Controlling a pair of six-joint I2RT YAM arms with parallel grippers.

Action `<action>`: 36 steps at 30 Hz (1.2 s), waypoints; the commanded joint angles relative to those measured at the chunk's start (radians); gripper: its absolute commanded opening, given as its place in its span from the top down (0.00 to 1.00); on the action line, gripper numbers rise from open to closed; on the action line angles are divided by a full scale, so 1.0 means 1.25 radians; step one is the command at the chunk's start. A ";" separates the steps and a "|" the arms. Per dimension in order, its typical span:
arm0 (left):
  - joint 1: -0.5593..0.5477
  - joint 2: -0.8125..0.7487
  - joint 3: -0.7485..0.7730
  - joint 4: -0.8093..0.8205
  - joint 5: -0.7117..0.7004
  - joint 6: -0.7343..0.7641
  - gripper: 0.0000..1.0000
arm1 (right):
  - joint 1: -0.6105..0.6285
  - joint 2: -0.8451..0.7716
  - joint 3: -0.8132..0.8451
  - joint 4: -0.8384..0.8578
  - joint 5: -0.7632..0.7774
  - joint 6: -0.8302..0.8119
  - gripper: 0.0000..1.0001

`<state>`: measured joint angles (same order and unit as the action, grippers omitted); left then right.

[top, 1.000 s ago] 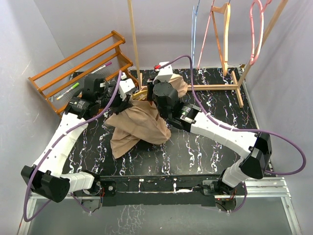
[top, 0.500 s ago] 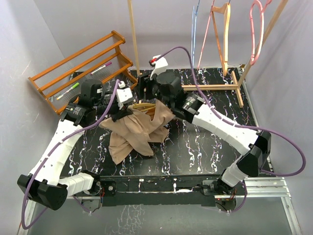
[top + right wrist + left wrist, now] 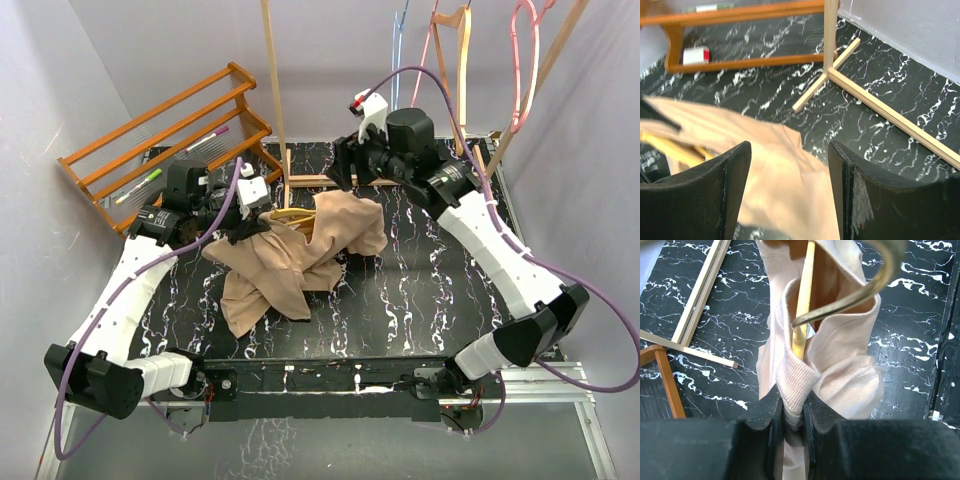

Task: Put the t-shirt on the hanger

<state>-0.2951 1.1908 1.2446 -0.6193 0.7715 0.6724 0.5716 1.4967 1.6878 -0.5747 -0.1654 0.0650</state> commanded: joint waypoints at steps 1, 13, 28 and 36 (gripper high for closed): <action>0.005 0.007 0.042 0.016 0.055 0.057 1.00 | -0.031 -0.075 -0.032 -0.093 -0.136 -0.179 0.36; 0.005 0.045 0.120 -0.099 0.127 0.225 1.00 | -0.053 -0.063 -0.040 -0.182 -0.335 -0.436 0.37; 0.005 0.108 0.201 -0.106 0.153 0.228 1.00 | -0.053 -0.061 -0.085 -0.231 -0.474 -0.499 0.49; 0.007 0.138 0.234 -0.057 0.158 0.169 1.00 | -0.053 -0.077 -0.143 -0.213 -0.424 -0.490 0.76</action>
<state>-0.2935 1.3743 1.4796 -0.7757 0.8932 0.9211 0.5083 1.4418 1.5349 -0.8707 -0.7147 -0.5533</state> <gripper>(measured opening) 0.120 0.300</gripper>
